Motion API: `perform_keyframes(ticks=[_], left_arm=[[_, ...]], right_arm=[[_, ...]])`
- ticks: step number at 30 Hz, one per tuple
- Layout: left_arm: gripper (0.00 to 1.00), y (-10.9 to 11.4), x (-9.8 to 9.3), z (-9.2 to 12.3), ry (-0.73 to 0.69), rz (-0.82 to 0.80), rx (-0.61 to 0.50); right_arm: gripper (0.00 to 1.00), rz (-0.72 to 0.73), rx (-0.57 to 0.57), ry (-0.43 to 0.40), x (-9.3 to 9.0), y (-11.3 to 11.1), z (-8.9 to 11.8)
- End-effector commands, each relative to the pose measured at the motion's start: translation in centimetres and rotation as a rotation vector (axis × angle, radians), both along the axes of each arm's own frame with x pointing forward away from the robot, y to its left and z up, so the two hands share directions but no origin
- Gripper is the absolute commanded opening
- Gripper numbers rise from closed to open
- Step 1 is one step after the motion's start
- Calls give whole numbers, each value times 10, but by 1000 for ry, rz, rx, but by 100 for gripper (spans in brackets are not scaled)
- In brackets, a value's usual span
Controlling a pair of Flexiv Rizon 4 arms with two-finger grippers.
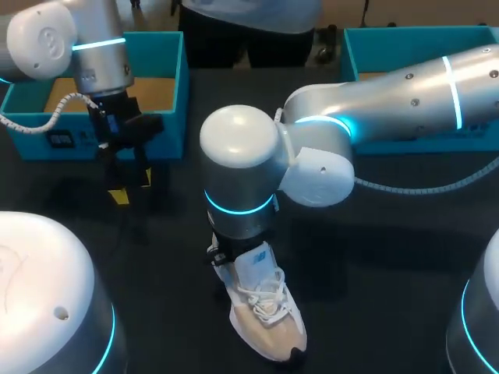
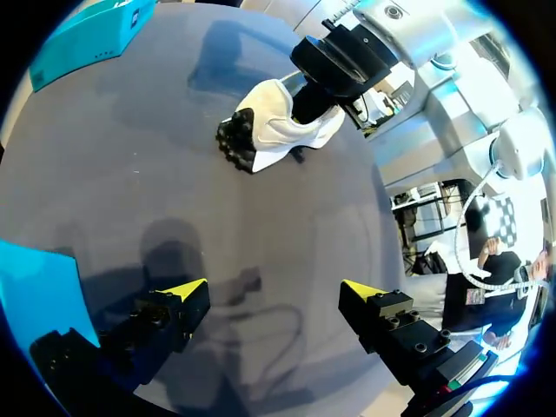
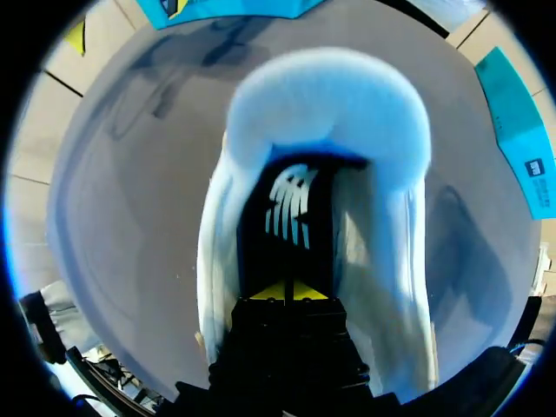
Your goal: Take the shoe out of the shoebox, open the shoe tongue, remove and reinsert the insole, then place the shoe into the shoebox
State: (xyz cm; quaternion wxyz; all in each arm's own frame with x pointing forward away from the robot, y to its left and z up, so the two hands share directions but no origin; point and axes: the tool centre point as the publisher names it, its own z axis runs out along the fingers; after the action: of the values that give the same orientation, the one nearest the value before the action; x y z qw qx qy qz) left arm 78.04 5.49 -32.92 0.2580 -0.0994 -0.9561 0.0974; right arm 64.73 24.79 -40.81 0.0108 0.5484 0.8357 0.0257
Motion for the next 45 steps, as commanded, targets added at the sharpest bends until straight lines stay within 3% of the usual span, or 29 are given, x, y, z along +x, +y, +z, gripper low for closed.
perform_keyframes(ticks=[1,8,16,23,26,35,43,45], left_arm=[[100,-1,-3,1,-4,4,5],[100,3,-7,-3,7,38,3],[100,11,-8,-7,18,67,7],[100,10,-7,-10,24,71,20],[100,7,-6,-9,25,61,23],[100,-10,-5,-9,21,21,24],[100,-16,-7,-7,18,9,20],[100,-16,-8,-7,16,10,15]], right_arm=[[0,37,10,-45,2,-14,-2],[0,189,19,-113,35,4,23],[0,247,63,-123,57,11,-3],[0,198,63,-58,47,6,-29],[0,169,39,-14,35,3,-36],[0,108,-24,103,-3,-5,-47],[0,76,-120,221,-20,-12,-51],[0,69,-111,192,-24,-15,-43]])
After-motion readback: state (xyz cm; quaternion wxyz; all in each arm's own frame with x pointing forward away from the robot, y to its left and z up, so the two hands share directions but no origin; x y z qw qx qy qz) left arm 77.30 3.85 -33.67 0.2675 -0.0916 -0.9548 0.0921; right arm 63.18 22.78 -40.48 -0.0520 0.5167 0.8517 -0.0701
